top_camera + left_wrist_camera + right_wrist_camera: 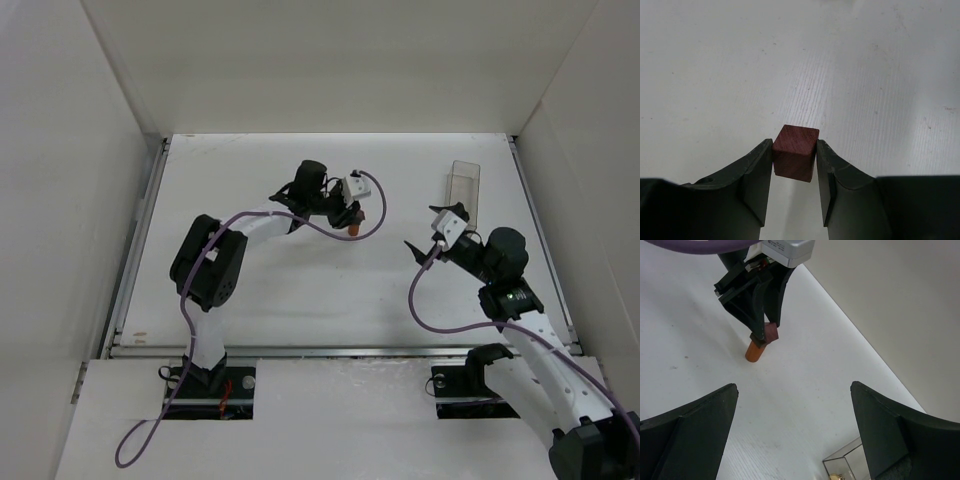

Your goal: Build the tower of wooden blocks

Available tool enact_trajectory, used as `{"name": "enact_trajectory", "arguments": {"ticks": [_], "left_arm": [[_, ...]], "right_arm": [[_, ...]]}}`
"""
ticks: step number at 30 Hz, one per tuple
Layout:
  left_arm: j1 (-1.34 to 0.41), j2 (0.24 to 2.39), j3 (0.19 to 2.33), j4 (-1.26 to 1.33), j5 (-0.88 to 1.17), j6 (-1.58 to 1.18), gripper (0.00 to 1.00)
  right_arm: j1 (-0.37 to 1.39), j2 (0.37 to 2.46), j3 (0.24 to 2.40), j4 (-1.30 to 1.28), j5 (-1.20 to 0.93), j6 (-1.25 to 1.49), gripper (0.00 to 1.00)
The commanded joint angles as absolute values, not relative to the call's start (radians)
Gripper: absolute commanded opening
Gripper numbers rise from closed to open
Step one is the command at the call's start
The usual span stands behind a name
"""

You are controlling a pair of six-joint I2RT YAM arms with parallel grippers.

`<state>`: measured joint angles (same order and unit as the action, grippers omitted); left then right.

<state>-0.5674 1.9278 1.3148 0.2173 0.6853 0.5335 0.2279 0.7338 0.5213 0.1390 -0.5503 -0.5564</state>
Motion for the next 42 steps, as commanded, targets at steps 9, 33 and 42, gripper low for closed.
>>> {"name": "enact_trajectory", "arguments": {"ticks": [9, 33, 42], "left_arm": [[-0.554, 1.944, 1.296, 0.267, 0.706, 0.514, 0.00], [-0.545, 1.953, 1.358, 0.177, 0.764, 0.636, 0.00], [-0.545, 1.953, 1.367, 0.140, 0.782, 0.703, 0.00]], "right_arm": [[0.219, 0.739, 0.541, 0.155, -0.560, -0.552, 1.00], [0.219, 0.749, 0.541, 0.146, -0.560, -0.552, 1.00], [0.219, 0.758, 0.541, 0.146, -0.560, -0.552, 1.00]]}}
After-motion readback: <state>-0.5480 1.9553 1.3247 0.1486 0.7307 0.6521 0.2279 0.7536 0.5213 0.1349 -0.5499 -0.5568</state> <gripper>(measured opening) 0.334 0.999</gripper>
